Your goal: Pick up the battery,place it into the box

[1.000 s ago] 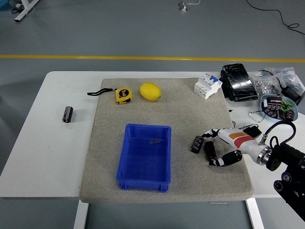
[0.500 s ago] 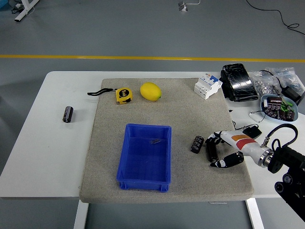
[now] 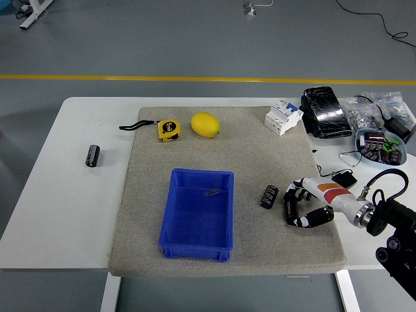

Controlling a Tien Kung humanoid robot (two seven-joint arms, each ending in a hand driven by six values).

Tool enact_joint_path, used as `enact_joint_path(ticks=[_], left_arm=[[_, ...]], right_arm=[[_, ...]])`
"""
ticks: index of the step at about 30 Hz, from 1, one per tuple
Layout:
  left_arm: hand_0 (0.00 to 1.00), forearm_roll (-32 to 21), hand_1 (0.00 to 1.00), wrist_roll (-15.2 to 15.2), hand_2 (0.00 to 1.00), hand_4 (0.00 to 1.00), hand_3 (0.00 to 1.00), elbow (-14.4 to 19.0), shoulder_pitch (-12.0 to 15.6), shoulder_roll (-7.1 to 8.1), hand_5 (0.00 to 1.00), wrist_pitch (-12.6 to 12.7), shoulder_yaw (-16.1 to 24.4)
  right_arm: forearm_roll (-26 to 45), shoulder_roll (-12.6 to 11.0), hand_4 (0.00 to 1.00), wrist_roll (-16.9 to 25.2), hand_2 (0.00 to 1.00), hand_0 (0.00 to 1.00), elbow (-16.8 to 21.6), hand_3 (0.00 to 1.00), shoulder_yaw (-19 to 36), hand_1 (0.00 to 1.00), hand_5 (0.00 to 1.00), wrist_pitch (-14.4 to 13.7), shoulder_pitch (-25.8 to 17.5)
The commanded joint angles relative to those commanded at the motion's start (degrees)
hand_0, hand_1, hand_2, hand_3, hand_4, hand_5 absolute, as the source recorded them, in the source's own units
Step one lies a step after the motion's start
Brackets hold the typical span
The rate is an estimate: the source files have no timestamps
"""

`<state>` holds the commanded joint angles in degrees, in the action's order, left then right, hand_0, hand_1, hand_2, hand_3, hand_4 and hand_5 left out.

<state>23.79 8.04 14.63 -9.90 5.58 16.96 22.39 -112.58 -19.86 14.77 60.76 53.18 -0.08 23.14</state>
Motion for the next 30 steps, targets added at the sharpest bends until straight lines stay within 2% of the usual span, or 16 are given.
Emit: enact_joint_path(ticks=[10, 19, 24, 30], left_arm=[[0.748, 0.0, 0.713, 0.0, 0.749, 0.678, 0.637, 0.0, 0.0, 0.06, 0.651, -0.1, -0.1], [0.748, -0.1, 0.712, 0.0, 0.748, 0.678, 0.636, 0.0, 0.1, 0.07, 0.650, 0.0, -0.1], [0.747, 0.4, 0.714, 0.2, 0.749, 0.678, 0.636, 0.0, 0.2, 0.10, 0.649, -0.1, 0.2], [0.747, 1.5, 0.710, 0.6, 0.749, 0.677, 0.636, 0.0, 0.3, 0.21, 0.649, 0.0, 0.9]], right_arm=[[-0.4, -0.4, 0.823, -0.3, 0.508, 0.390, 2.0, 0.492, 0.8, 0.474, 0.092, 0.2, 0.0], [-1.4, 0.0, 0.812, -0.9, 0.509, 0.414, 6.3, 0.490, 2.7, 0.471, 0.080, 1.4, 0.3], [-1.1, 1.0, 0.806, -1.2, 0.509, 0.420, 10.2, 0.489, 1.6, 0.472, 0.087, 2.1, 2.2], [-0.7, 3.7, 0.806, -1.4, 0.510, 0.416, 13.3, 0.489, -1.2, 0.471, 0.088, 2.8, 6.2]])
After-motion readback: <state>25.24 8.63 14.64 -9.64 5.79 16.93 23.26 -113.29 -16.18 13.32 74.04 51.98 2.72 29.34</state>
